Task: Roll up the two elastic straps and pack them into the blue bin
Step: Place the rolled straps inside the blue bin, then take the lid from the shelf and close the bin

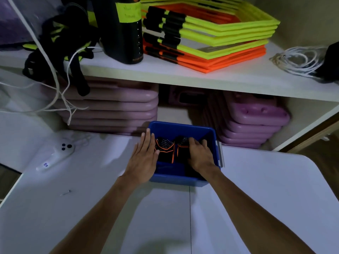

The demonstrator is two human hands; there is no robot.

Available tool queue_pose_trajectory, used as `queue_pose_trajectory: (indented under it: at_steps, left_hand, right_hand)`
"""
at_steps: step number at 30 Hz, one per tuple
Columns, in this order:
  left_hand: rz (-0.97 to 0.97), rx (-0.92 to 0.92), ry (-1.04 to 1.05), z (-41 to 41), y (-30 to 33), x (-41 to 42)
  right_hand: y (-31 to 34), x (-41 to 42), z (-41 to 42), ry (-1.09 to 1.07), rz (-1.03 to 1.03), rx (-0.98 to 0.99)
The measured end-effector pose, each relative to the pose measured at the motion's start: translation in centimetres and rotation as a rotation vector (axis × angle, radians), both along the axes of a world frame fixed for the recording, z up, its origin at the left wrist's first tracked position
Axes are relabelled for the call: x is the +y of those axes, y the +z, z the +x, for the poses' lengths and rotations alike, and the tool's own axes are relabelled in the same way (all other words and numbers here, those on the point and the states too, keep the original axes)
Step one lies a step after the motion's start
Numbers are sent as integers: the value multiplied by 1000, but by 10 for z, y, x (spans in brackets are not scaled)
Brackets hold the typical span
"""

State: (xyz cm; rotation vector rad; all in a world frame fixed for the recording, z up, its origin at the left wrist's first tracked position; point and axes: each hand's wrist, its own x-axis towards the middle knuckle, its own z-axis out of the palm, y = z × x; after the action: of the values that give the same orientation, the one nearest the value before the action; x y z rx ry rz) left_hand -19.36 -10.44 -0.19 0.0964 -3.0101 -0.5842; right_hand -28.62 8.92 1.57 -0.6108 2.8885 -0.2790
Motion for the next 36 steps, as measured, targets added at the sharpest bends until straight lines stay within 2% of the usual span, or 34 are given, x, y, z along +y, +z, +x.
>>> queue_pose_trajectory:
  at_steps: [2, 10, 14, 16, 22, 25, 29, 36]
  left_hand:
    - [5, 5, 7, 0, -4, -1]
    - [6, 56, 15, 1, -4, 3]
    - [3, 16, 18, 1, -4, 1]
    - [9, -22, 32, 1, -1, 1]
    - [12, -1, 37, 5, 32, 9]
    - [-5, 88, 1, -1, 77, 15]
    - [-71, 270, -76, -16, 168, 24]
    - [-134, 620, -154, -30, 356, 36]
  right_hand:
    - [-10, -6, -9, -9, 29, -33]
    - [-25, -12, -18, -18, -91, -194]
    - [-16, -7, -17, -27, -42, -279]
    - [-7, -7, -11, -44, -33, -269]
    - [31, 1, 12, -81, -263, -175]
    - [68, 5, 21, -85, -316, -78]
    - [146, 11, 25, -96, -387, 129]
    - [336, 28, 36, -132, -464, 500]
